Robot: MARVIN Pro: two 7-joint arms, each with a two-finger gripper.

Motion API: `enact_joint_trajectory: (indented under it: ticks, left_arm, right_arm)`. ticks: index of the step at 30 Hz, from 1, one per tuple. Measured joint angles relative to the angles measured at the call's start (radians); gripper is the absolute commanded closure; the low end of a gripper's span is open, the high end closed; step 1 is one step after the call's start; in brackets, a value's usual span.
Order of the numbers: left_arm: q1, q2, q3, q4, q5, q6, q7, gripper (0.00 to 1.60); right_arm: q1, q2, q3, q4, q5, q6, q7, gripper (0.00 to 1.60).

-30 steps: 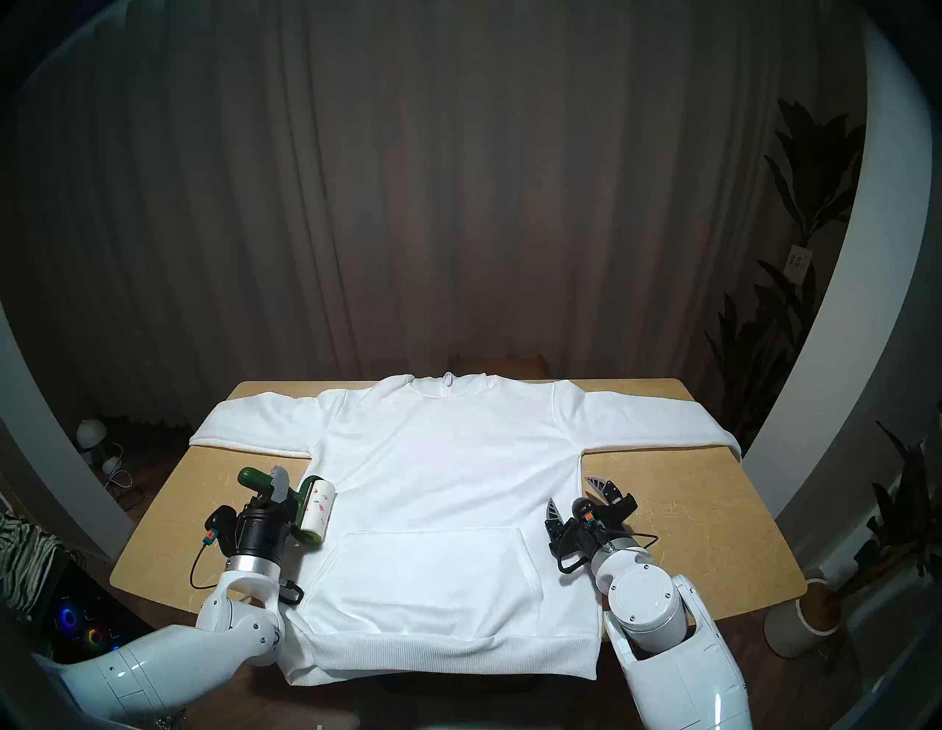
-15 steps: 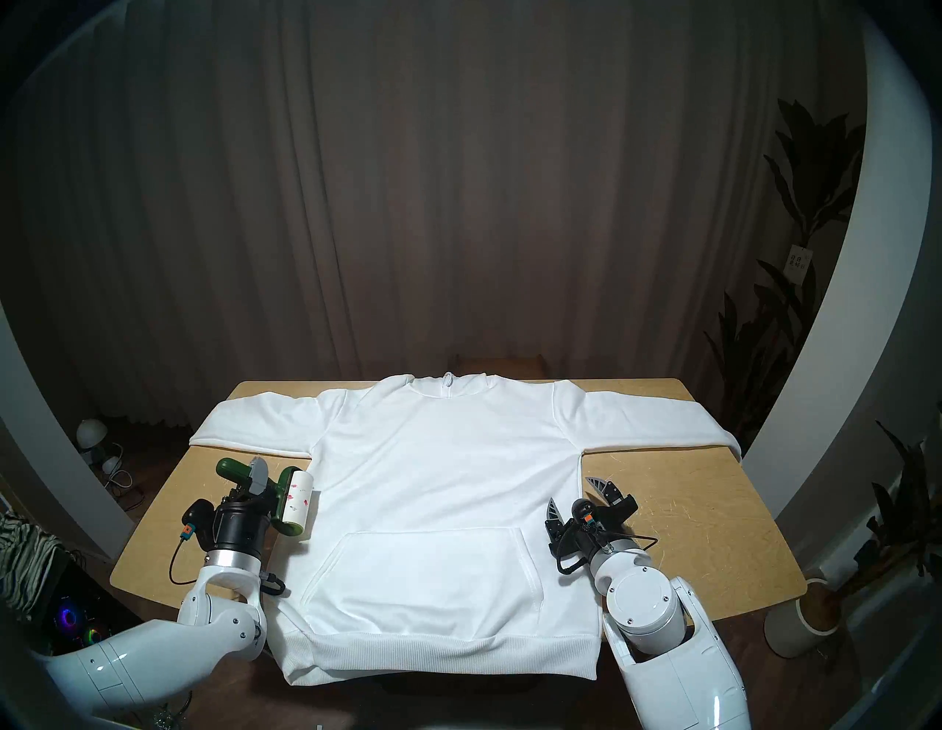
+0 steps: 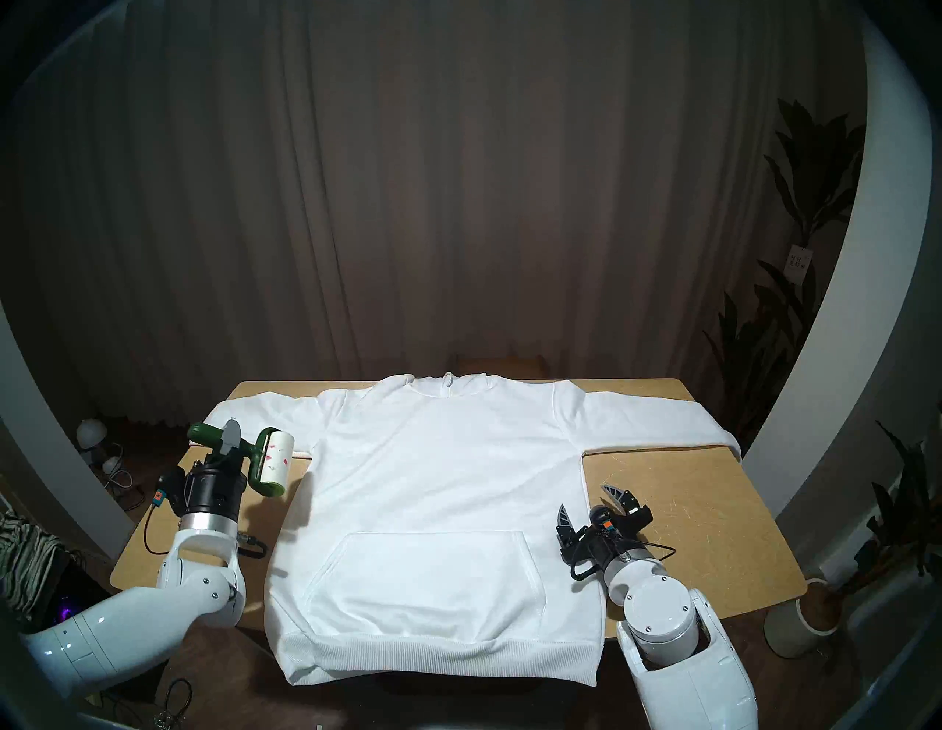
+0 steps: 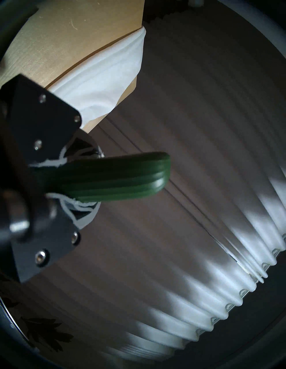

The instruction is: Use the fur roller to clean a top

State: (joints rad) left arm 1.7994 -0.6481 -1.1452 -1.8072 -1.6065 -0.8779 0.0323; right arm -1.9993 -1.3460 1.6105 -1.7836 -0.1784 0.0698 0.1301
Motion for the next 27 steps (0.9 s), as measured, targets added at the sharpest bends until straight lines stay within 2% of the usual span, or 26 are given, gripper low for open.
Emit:
enact_joint_trajectory:
  ticks: [13,27]
  left_arm:
    - [0.039,0.004,-0.077,0.002,-0.277,0.126,-0.089,1.6]
    - [0.05,-0.038,-0.17,0.125,-0.537,0.31,-0.197,1.6]
  right_arm:
    - [-0.077,-0.035,0.064,-0.094,0.185,-0.056,0.066,0.0]
    - [-0.068,-0.059,0.13,-0.152,0.266,-0.073,0.075,0.0]
